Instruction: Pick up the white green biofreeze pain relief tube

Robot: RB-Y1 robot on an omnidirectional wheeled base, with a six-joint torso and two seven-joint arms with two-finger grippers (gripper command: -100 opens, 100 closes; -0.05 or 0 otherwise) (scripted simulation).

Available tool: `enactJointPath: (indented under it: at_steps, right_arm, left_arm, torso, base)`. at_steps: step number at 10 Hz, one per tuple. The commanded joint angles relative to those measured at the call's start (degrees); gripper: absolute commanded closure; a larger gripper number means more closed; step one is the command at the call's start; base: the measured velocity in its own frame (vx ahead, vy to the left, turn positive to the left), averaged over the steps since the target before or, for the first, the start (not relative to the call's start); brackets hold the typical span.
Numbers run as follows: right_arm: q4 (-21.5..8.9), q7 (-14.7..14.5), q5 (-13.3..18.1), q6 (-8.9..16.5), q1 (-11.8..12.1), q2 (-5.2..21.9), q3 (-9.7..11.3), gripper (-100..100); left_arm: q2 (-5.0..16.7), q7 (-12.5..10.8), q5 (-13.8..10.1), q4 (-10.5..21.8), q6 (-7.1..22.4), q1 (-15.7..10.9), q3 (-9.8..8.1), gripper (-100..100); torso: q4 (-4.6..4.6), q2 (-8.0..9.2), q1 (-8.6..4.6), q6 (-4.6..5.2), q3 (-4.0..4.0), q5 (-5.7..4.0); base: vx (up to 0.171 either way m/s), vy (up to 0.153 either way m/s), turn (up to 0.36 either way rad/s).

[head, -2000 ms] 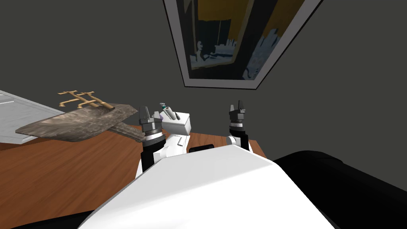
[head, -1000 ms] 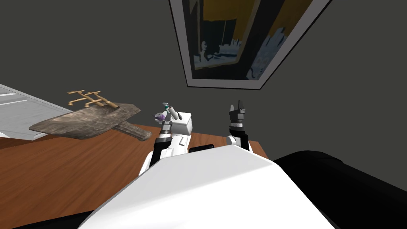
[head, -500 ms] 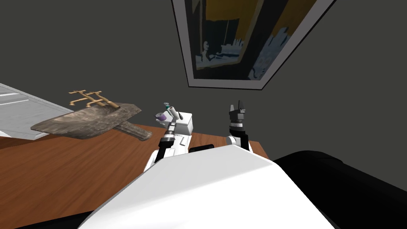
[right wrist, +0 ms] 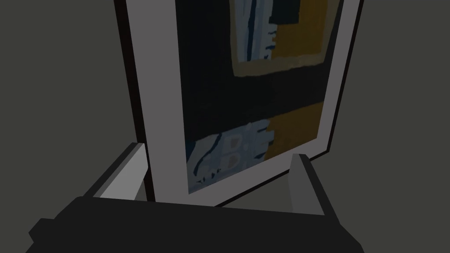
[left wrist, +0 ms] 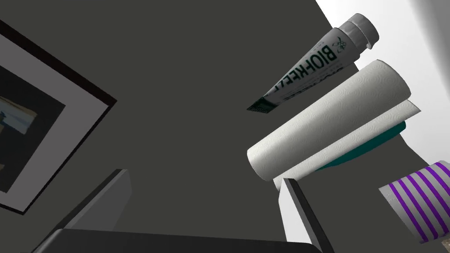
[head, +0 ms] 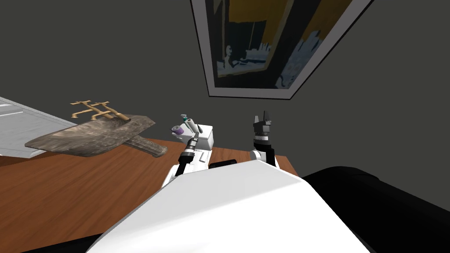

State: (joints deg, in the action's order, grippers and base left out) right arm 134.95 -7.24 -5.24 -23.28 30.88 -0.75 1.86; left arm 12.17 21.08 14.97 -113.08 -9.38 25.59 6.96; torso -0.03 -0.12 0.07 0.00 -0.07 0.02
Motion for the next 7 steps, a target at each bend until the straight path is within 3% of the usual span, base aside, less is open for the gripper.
enactJointPath:
  at_steps: [1, 7]
  right_arm:
    - [0.00, 0.00, 0.00, 0.00, 0.00, 0.00, 0.00, 0]
    - [0.00, 0.00, 0.00, 0.00, 0.00, 0.00, 0.00, 0]
  left_arm:
    - [0.52, 1.38, 1.21, 2.07, -0.12, -0.48, -0.48, -100]
    - [3.62, 8.71, 7.50, 10.92, -2.18, -2.64, -4.31, -100]
  torso:
    - [0.00, 0.00, 0.00, 0.00, 0.00, 0.00]
    - [-0.02, -0.11, -0.16, 0.00, -0.06, -0.04]
  base:
    - [0.036, 0.007, -0.028]
    - [0.052, -0.026, -0.035]
